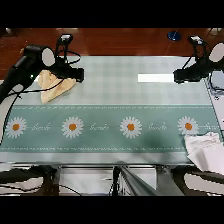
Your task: Fold the shirts.
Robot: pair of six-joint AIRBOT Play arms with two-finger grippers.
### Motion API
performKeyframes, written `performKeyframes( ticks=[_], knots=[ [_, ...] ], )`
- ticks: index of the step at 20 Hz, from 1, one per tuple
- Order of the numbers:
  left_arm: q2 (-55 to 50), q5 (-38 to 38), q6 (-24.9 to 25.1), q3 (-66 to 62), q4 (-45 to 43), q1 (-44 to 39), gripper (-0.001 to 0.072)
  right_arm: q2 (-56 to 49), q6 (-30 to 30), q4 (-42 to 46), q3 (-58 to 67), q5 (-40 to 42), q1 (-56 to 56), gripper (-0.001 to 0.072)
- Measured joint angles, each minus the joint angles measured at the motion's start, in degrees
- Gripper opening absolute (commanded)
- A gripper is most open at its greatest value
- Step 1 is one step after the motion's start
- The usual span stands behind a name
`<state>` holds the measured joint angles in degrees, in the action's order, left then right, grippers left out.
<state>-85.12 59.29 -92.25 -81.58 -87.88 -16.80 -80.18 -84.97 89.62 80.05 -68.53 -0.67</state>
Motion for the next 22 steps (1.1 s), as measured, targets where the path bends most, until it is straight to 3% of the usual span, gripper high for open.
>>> performKeyframes(
  ticks=[22],
  knots=[
    [0.00, -0.81, 0.00, -0.02, -0.13, 0.04, 0.0720, 0.00, 0.00, 0.00, 0.00, 1.11, 0.00, 0.0442]
  ],
)
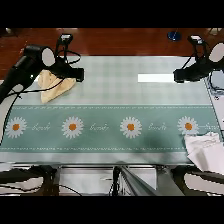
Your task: Fold the shirts.
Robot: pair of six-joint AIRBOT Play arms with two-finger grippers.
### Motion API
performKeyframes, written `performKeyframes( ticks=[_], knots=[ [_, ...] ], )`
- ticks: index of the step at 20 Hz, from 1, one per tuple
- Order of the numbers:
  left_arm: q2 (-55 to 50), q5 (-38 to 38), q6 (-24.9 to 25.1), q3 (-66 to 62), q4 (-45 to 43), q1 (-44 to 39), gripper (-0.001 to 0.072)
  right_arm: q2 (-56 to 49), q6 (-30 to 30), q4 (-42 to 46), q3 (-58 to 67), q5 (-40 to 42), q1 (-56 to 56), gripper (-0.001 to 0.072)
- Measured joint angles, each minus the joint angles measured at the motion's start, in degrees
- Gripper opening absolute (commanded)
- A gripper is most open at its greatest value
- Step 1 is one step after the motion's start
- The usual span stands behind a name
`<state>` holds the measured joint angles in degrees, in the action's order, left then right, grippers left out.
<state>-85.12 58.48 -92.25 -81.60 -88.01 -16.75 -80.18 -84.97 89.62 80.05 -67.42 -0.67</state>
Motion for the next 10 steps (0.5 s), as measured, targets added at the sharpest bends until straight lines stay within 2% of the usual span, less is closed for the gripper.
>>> performKeyframes(
  ticks=[10],
  knots=[
    [-0.11, -14.10, 0.07, -0.04, -8.39, 5.22, 0.0720, 0.00, 0.04, 1.73, 0.00, 5.11, 0.00, 0.0442]
  ],
)
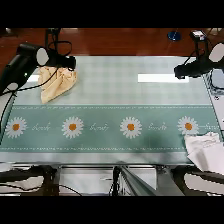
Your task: Fold the shirts.
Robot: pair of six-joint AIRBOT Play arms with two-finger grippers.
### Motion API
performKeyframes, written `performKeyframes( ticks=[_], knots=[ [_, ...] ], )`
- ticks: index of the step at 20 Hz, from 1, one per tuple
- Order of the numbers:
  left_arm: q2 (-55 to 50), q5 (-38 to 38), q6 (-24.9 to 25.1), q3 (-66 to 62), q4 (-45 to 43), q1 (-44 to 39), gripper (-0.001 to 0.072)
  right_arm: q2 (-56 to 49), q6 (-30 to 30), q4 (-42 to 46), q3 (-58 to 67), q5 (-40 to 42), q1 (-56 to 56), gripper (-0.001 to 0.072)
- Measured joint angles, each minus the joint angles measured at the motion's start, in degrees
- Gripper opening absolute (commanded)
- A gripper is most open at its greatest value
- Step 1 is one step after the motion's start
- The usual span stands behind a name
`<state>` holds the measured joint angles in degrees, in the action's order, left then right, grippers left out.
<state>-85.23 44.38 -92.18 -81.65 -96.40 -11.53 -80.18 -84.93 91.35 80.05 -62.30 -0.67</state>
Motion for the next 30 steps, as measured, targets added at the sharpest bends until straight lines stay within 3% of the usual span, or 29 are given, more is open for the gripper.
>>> performKeyframes(
  ticks=[7, 24, 27, 28, 30],
  knots=[
    [-3.76, -3.39, -0.13, 0.00, -1.36, 6.64, 0.0720, 0.00, 0.02, 0.61, 0.00, 0.55, 0.00, 0.0441],
    [-13.53, -6.38, -0.04, -0.04, -2.58, 10.91, 0.0710, 0.00, 0.02, 0.17, 0.00, -2.89, 0.00, 0.0441],
    [-14.08, -6.67, -0.04, -0.04, -2.64, 11.10, 0.0411, 0.00, 0.02, 0.13, 0.00, -3.10, 0.00, 0.0441],
    [-14.38, -6.84, -0.04, -0.04, -2.67, 11.15, 0.0368, 0.00, 0.02, 0.13, 0.00, -3.19, 0.00, 0.0441],
    [-15.39, -6.64, -0.04, -0.04, -2.64, 11.10, 0.0367, 0.00, 0.02, 0.07, 0.00, -3.43, 0.00, 0.0441]
  ],
)
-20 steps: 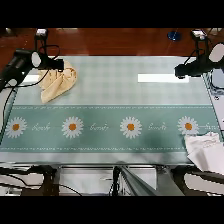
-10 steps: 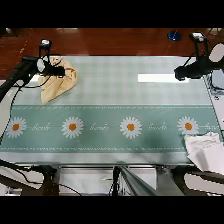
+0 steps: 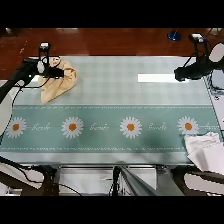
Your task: Fold the shirts.
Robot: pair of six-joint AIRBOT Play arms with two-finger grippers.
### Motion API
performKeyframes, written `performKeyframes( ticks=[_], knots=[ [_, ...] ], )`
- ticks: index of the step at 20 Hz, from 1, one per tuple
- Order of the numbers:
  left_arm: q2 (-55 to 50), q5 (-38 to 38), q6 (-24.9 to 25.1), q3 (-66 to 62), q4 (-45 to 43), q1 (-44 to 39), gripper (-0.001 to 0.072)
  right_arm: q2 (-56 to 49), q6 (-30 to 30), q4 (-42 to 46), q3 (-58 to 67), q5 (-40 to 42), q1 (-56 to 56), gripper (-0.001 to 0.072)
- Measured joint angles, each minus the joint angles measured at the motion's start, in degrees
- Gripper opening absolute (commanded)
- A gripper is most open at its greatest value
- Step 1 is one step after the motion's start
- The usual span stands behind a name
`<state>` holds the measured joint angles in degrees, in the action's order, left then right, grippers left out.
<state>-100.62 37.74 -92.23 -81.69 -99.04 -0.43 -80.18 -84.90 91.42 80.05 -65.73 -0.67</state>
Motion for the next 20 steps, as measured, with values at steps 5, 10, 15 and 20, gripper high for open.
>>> performKeyframes(
  ticks=[5, 10, 15, 20],
  knots=[
    [-1.55, 3.43, 0.90, -0.35, 0.50, 0.04, 0.0024, 0.00, 0.00, -0.09, 0.00, -0.44, 0.00, 0.0441],
    [-0.09, 13.55, 4.83, -7.19, -0.17, 0.07, 0.0022, 0.00, 0.00, 0.09, 0.00, -1.40, 0.00, 0.0440],
    [7.82, 17.79, 5.73, -18.36, -0.42, -2.43, 0.0022, 0.00, 0.00, 1.44, 0.00, -3.96, 0.00, 0.0440],
    [18.40, 19.28, 5.92, -23.04, -0.24, -9.90, 0.0023, 0.00, 0.02, 7.34, 0.00, -8.68, 0.00, 0.0440]
  ],
)
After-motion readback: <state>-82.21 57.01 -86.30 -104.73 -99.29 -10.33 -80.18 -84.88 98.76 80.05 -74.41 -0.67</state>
